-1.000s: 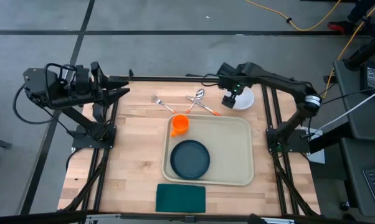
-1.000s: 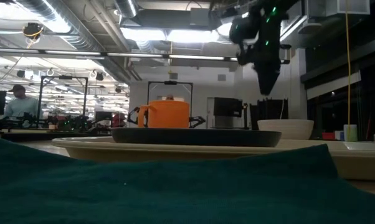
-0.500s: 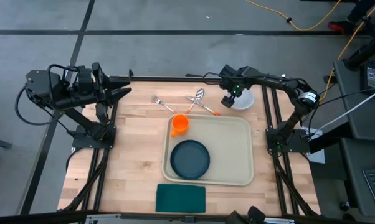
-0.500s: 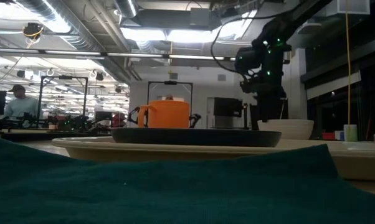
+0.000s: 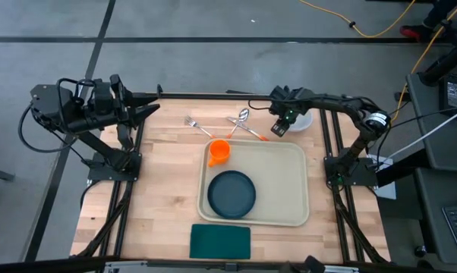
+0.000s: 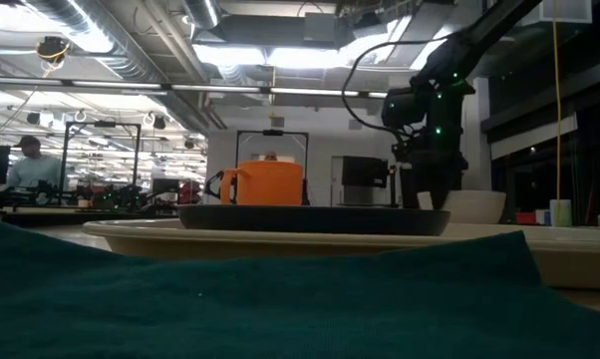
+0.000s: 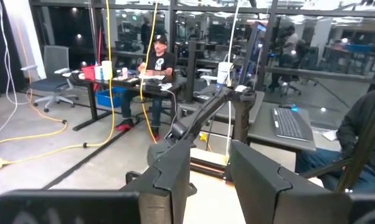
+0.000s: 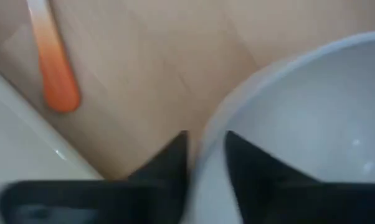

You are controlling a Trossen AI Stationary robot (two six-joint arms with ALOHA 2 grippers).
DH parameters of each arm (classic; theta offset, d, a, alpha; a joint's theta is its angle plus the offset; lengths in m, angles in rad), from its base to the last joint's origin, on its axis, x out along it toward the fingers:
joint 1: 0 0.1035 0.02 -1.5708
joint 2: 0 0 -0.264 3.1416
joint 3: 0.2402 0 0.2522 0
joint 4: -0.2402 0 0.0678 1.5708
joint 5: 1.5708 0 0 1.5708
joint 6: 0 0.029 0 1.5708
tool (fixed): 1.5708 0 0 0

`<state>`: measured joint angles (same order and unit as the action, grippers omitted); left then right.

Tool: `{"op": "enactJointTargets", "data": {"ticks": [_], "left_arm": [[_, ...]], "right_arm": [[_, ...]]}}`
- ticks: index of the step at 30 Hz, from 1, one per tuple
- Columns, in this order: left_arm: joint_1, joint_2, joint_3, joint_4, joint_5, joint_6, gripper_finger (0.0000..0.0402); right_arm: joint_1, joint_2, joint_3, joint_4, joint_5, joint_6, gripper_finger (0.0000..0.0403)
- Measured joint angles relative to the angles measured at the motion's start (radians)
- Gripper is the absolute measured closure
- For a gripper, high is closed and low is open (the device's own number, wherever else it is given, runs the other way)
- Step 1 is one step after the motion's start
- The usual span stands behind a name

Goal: Set up tray
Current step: Put the white bowl on top of the black plate

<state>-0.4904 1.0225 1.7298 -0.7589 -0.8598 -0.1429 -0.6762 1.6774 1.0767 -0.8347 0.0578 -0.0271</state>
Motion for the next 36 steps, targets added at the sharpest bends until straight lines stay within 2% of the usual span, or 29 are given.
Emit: {"op": "enactJointTargets", "data": {"ticks": [2,3,7,11,15,21,27,34,36], "left_arm": [[0.0,0.0,0.0,0.0,0.007,0.0,0.0294],[0.0,0.0,0.0,0.0,0.011,0.0,0.0294],[0.0,0.0,0.0,-0.001,0.016,0.0,0.0294],[0.0,0.0,0.0,-0.005,0.016,0.0,0.0294],[0.0,0.0,0.0,-0.011,0.016,0.0,0.0294],[0.0,0.0,0.0,-0.024,0.016,0.0,0.0294],[0.0,-0.003,0.0,-0.024,0.017,0.0,0.0294],[0.0,-0.013,0.0,-0.027,0.037,0.0,0.0294],[0.0,-0.02,0.001,-0.027,0.058,0.0,0.0294]], "right_arm": [[0.001,-0.019,0.001,-0.004,0.002,0.002,0.0375],[0.002,-0.03,0.003,-0.007,0.0,-0.005,0.0385],[0.01,-0.077,0.052,-0.061,-0.005,0.024,0.0388],[0.05,-0.147,0.168,-0.19,-0.006,0.022,0.0394],[0.12,-0.208,0.357,-0.385,-0.034,0.015,0.0396],[0.268,-0.23,0.762,-0.735,-0.07,0.067,0.0396],[0.449,-0.244,1.035,-0.736,-0.107,0.215,0.0396],[0.704,-0.19,1.093,-0.713,-0.086,0.387,0.0396],[0.784,-0.151,1.092,-0.652,-0.104,0.42,0.0396]]}}
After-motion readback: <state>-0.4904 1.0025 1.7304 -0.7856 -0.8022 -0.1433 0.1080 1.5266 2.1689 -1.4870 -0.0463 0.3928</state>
